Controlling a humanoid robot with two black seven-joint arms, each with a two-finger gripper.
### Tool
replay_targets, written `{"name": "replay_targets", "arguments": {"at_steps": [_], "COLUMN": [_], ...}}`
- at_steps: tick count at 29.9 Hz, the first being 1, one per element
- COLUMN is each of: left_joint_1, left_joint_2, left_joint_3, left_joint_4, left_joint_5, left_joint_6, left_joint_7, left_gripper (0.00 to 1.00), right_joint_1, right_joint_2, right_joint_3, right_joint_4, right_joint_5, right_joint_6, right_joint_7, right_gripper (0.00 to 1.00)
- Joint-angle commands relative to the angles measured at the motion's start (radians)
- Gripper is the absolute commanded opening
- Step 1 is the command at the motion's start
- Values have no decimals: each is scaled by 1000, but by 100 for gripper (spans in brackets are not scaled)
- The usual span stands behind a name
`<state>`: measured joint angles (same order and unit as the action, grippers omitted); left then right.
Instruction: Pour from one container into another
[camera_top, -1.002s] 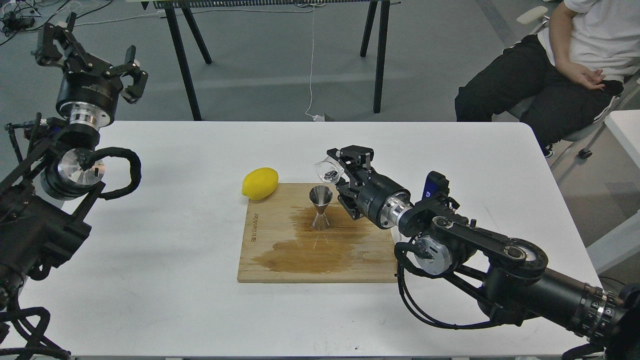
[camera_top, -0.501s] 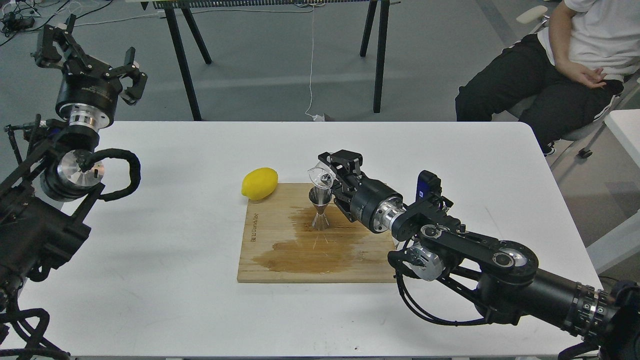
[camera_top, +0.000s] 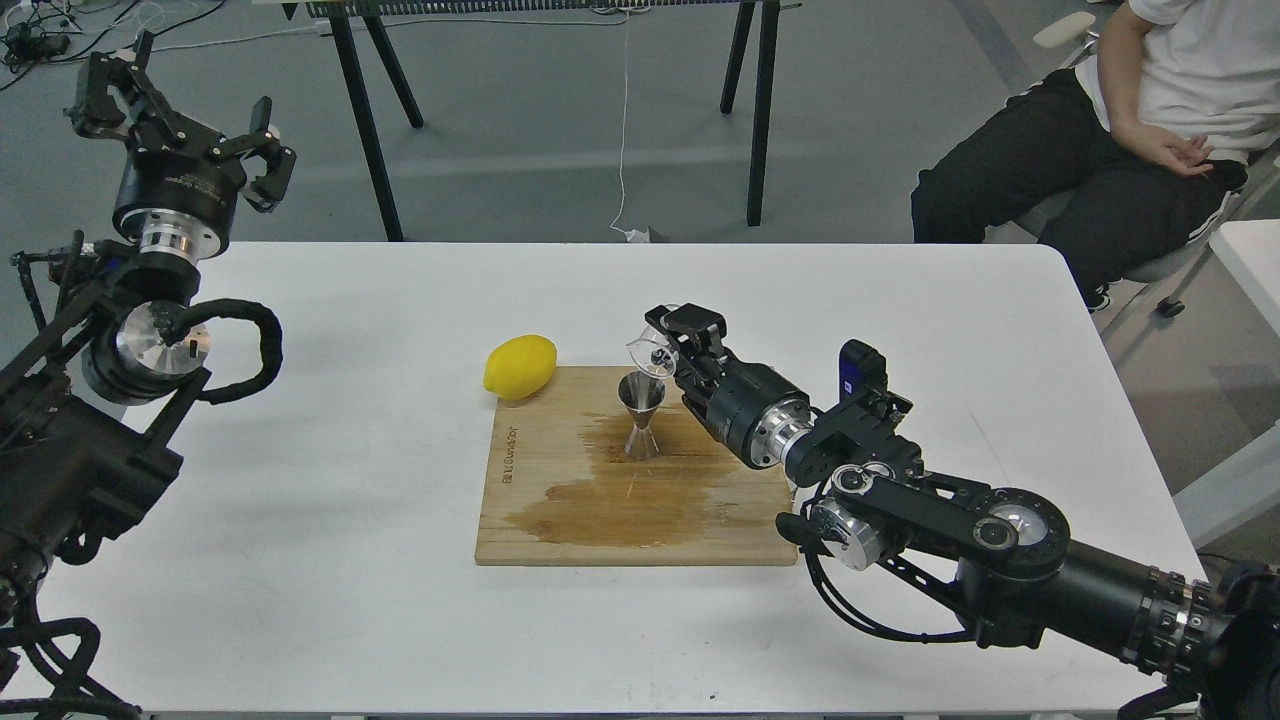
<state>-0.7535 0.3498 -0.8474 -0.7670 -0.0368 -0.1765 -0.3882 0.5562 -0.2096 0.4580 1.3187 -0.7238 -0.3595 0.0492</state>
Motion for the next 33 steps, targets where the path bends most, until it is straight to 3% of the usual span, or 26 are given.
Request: {"name": "replay_targets", "arguments": {"at_steps": [1,33], "left_joint_1": [0,2], "left_joint_2": [0,0], "left_joint_3": [-1,-1], "left_joint_4": [0,0], "left_joint_5": [0,0], "left_joint_6": [0,0], "left_joint_7": [-1,-12], "left_gripper": [100,100], "right_joint_1": [1,31], "right_joint_2": [16,25], "right_joint_3": [-2,-75], "right_joint_4": [-1,-45], "right_joint_5": [-37,-273], "right_joint_6": [-13,-32], "right_joint_7": [0,15], "right_gripper": [38,39]}}
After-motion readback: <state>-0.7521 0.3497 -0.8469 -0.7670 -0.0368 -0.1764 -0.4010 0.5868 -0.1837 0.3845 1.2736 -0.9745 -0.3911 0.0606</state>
